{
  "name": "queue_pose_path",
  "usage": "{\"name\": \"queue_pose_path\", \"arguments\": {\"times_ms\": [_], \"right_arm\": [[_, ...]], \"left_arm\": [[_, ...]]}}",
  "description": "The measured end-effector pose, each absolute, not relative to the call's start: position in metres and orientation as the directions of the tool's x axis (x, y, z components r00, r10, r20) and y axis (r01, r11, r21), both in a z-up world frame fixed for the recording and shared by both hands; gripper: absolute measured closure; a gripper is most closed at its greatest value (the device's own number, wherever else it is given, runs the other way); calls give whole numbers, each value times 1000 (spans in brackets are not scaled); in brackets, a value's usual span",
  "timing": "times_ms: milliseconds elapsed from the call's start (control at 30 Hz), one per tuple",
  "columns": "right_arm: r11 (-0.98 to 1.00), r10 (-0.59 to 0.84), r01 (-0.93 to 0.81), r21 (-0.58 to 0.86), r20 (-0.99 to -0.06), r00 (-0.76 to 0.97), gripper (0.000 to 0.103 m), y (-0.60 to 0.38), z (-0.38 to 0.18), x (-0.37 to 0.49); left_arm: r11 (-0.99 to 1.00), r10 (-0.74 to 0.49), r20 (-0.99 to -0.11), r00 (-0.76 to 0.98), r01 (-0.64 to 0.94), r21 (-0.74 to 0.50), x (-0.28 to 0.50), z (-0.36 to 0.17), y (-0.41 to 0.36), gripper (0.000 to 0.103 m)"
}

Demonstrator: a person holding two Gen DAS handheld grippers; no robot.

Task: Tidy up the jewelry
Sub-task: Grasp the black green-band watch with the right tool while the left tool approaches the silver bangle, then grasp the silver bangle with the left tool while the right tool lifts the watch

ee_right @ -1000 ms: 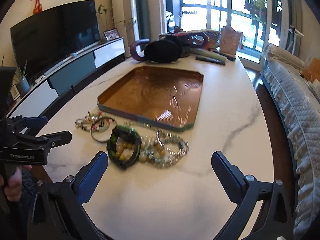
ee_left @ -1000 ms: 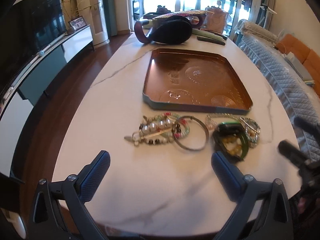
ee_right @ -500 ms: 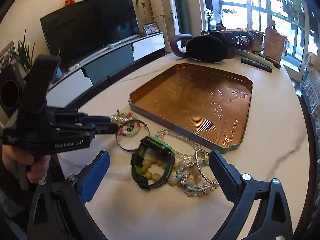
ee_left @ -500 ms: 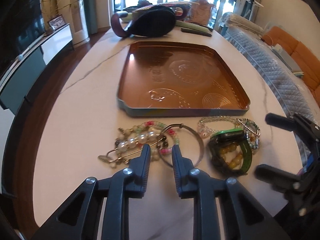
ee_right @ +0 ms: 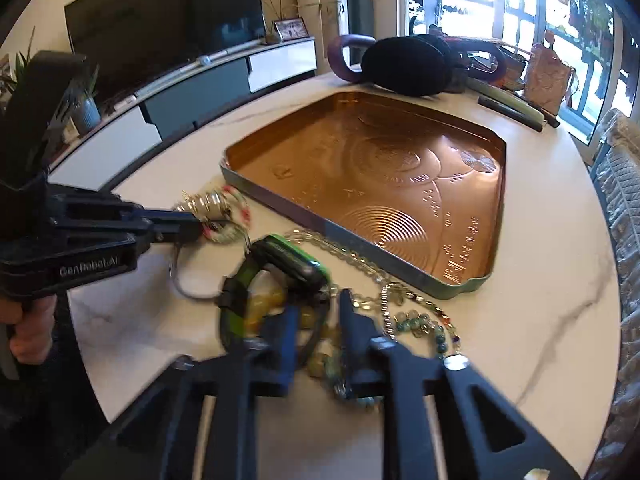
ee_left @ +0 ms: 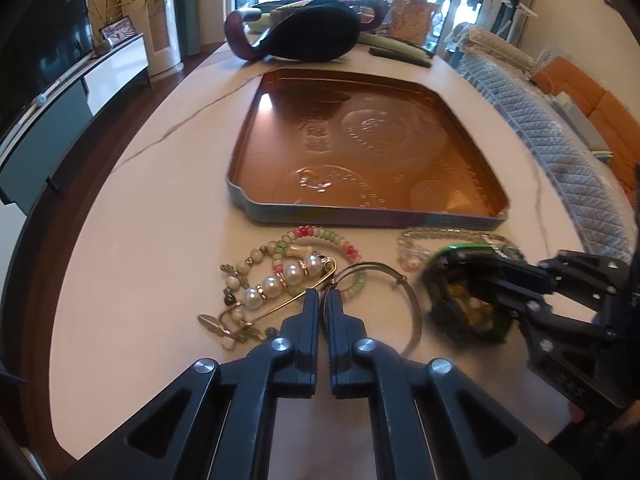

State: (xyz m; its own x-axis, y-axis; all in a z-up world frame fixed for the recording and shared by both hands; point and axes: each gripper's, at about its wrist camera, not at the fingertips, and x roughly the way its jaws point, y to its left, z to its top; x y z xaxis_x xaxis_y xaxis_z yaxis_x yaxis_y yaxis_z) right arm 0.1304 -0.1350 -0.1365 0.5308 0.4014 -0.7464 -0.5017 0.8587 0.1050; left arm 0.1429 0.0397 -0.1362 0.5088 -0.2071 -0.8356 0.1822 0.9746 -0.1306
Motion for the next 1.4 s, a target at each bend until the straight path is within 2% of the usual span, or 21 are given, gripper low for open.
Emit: {"name": "queue_pose_path", "arguments": {"times_ms": [167,433,633,767,833,900,933,967,1133,1333,1400], "right_arm": [[864,435,-478,158,-713,551,99,-145,-128,126],[879,433,-453,148,-646,629,97,-162,-97,104],[916,373,-378,137,-637,674,97,-191,-89,89],[941,321,-306,145,-666,673,97,-215,-98,92],[951,299,-268,156,-687,662,97,-228,-105,95],[956,288,-240,169,-700,653,97,-238,-111,96],[958,283,-229,174,-703,653,97,-242,-112,96],[963,264,-216,159,-706,658,98,-245,-113,96],[963,269,-207,173,-677,685,99,-253,-105,93],[962,273,-192,195,-708,651,98,-259,-117,97],[968,251,-189,167,-711,657,80,-257,-117,95]], "left_arm": [[973,-214,-814,539,192,-129,131,-127,40,99],[973,-221,-809,544,179,-145,113,-122,44,98],[975,-214,-822,528,172,-143,111,-128,40,98],[972,-227,-833,505,170,-162,109,-132,38,97],[969,-235,-836,495,184,-164,107,-133,34,91],[972,-218,-843,493,191,-140,105,-134,29,70],[974,-204,-844,496,188,-125,104,-135,27,45],[978,-185,-846,501,182,-106,103,-135,25,28],[980,-153,-837,526,189,-61,101,-134,19,21],[979,-138,-873,468,196,-49,111,-151,11,21],[981,-125,-877,465,188,-41,115,-153,10,21]]}}
